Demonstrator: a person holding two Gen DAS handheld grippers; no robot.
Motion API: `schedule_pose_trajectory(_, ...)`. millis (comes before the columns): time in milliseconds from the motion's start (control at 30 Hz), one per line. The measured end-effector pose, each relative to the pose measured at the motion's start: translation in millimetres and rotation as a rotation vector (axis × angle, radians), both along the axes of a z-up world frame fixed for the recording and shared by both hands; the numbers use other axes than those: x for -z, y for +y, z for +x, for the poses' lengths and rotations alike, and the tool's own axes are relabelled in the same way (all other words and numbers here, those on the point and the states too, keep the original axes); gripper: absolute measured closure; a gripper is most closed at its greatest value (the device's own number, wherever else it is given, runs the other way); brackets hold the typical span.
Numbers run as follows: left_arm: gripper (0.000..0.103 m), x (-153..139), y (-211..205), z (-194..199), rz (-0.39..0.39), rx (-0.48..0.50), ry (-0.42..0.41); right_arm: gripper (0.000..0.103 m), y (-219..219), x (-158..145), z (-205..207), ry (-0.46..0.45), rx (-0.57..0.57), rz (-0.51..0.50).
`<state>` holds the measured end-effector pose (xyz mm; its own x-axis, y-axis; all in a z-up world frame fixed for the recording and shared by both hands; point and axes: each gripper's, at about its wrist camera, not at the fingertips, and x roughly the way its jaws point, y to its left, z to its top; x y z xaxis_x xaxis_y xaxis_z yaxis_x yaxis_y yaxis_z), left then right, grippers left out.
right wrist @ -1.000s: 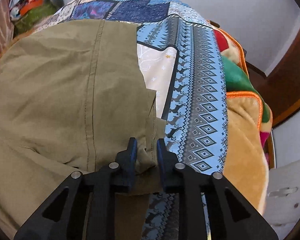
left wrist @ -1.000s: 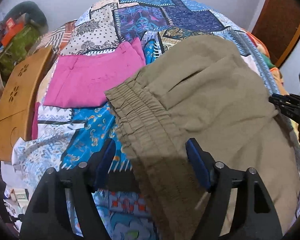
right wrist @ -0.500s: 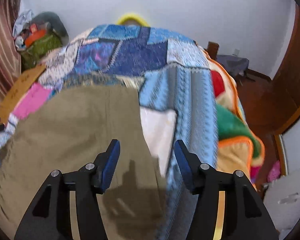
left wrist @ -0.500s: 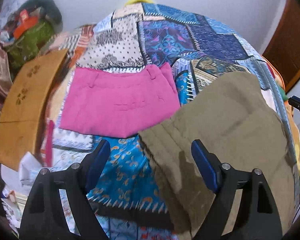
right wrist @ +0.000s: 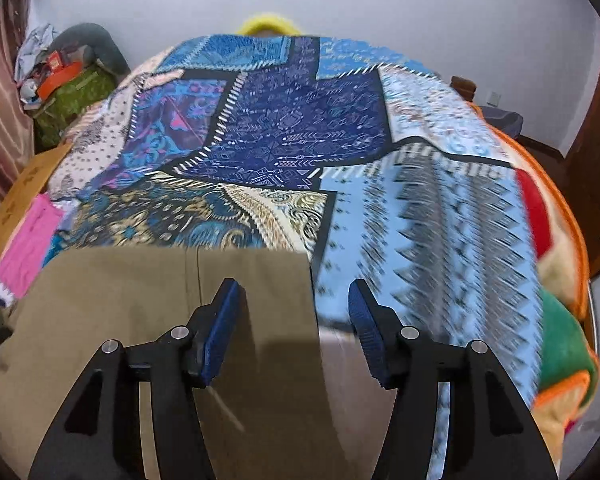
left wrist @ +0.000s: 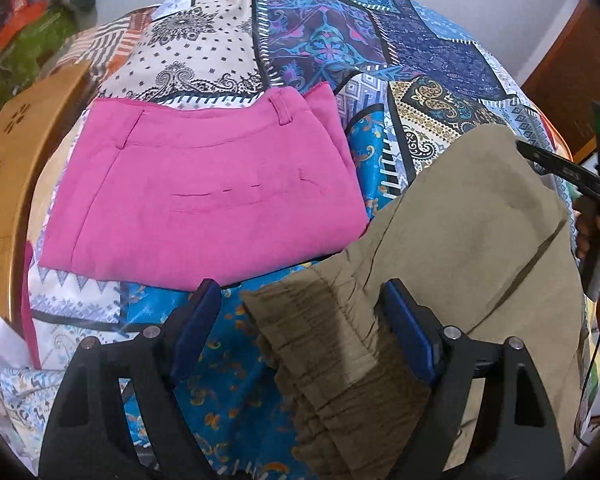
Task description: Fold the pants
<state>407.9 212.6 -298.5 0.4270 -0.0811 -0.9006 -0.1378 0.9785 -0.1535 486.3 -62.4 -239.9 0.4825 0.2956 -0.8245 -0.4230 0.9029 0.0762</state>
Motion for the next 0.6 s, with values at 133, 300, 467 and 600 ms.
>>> schedule_pose_trajectory(133,0.038,-0.4,-2.3,0.0,-0.023,0.015,-0.024,0.056,3.2,3.3,0.8,-0.029,0.014,0.02)
schedule_pose_trajectory(300,0.046,-7.5,-1.7,-2.8,-0.026,-0.014,-0.05,0.09,13.2,0.0,-11.0,-0.078,-0.015,-0.052)
schedule_pose_trajectory(467,0.05,-28.4,-4.5,-7.2,0.05,-0.014,-0.107,0.092,8.2,-9.7,-19.3,-0.128,0.0,-0.072)
schedule_pose_trajectory(600,0.05,-48.8,-13.5,-6.8,0.146,-0.001,-0.156,0.097,1.7,-26.6,-23.7,-0.176,0.017,-0.088)
